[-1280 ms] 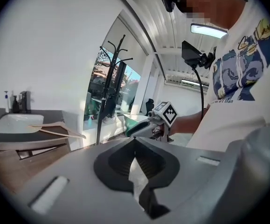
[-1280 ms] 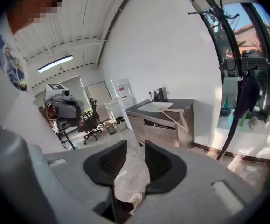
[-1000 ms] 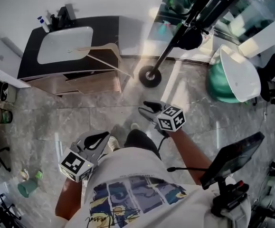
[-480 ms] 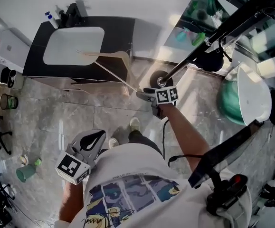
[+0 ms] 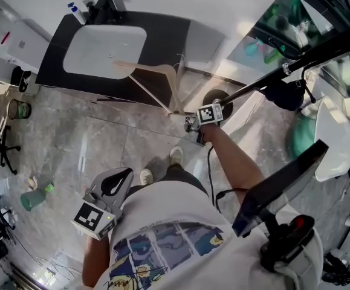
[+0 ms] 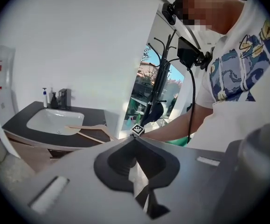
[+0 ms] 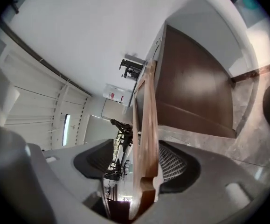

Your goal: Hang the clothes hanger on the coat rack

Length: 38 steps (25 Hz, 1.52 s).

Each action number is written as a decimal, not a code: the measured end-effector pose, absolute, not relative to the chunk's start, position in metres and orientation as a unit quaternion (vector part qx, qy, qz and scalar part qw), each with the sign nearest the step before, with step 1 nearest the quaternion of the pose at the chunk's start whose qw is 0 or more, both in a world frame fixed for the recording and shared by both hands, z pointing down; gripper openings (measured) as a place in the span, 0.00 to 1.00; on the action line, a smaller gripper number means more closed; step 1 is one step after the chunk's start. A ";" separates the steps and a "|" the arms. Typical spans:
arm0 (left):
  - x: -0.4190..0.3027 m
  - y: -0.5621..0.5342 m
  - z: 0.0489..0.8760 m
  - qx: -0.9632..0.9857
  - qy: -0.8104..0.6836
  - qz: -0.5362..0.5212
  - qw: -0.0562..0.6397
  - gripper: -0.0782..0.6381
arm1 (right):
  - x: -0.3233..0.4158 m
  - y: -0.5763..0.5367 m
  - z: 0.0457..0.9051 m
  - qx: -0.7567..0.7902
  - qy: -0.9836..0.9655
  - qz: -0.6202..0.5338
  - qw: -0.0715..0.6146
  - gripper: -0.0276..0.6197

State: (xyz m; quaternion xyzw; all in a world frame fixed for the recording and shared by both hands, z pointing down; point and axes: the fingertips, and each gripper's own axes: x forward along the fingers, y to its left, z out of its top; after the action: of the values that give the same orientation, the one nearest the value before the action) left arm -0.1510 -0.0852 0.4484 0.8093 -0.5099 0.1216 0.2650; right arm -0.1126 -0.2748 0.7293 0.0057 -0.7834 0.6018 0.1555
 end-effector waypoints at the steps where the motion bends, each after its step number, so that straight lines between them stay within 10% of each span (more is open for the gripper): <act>1: -0.152 -0.085 0.448 0.807 -0.515 0.121 0.265 0.11 | -0.115 -0.273 0.731 0.003 -0.777 0.610 0.155 0.50; 6: -0.157 -0.084 0.445 0.801 -0.526 0.130 0.254 0.11 | -0.122 -0.272 0.733 -0.001 -0.760 0.636 0.135 0.11; 38: -0.135 -0.053 0.445 0.929 -0.301 0.097 0.194 0.11 | 0.027 -0.226 0.505 0.175 -0.904 0.376 0.099 0.09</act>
State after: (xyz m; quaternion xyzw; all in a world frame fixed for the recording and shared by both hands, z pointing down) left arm -0.1348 -0.0525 0.4452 0.9286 -0.3013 0.0972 0.1935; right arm 0.0268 -0.2261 0.5051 0.1750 -0.9044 0.3763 0.0990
